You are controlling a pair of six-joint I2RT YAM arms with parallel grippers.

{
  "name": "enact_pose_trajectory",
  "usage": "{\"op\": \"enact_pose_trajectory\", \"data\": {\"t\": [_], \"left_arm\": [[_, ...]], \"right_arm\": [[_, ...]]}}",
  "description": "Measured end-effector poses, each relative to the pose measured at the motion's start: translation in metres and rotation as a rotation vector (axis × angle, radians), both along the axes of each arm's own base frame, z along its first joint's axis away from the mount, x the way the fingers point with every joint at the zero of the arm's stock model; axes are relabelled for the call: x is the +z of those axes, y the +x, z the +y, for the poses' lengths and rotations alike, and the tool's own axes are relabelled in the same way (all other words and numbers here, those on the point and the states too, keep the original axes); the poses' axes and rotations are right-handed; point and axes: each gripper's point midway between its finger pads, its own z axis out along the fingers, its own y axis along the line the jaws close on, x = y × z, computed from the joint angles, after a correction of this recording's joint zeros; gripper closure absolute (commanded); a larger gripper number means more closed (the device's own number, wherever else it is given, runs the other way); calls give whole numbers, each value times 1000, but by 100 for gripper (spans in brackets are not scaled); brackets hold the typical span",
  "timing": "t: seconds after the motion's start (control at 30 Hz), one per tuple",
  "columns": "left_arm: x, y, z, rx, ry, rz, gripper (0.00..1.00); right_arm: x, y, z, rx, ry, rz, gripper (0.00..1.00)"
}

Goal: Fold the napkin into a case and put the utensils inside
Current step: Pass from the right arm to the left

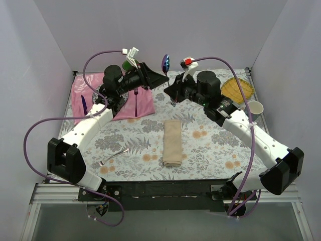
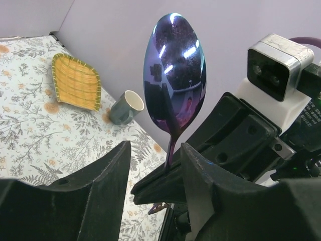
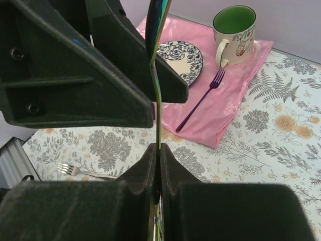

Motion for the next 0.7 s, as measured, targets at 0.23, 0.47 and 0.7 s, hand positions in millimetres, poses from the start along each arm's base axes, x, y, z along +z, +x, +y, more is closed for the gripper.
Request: {"op": "enact_pose_trajectory", "data": {"t": [0.23,0.47,0.7], "left_arm": [[2,1,-5,-12,-17,5,80],[9,-2,-8,-24,-36,4,100],[10,-2,-8,-31,-45,18,100]], "right_arm": [[-6,-2,1,-13,-45,-14,99],[-5,-1,0,-31,-67,-35,99],[-3,-5,3,-8,-71,-44,57]]}}
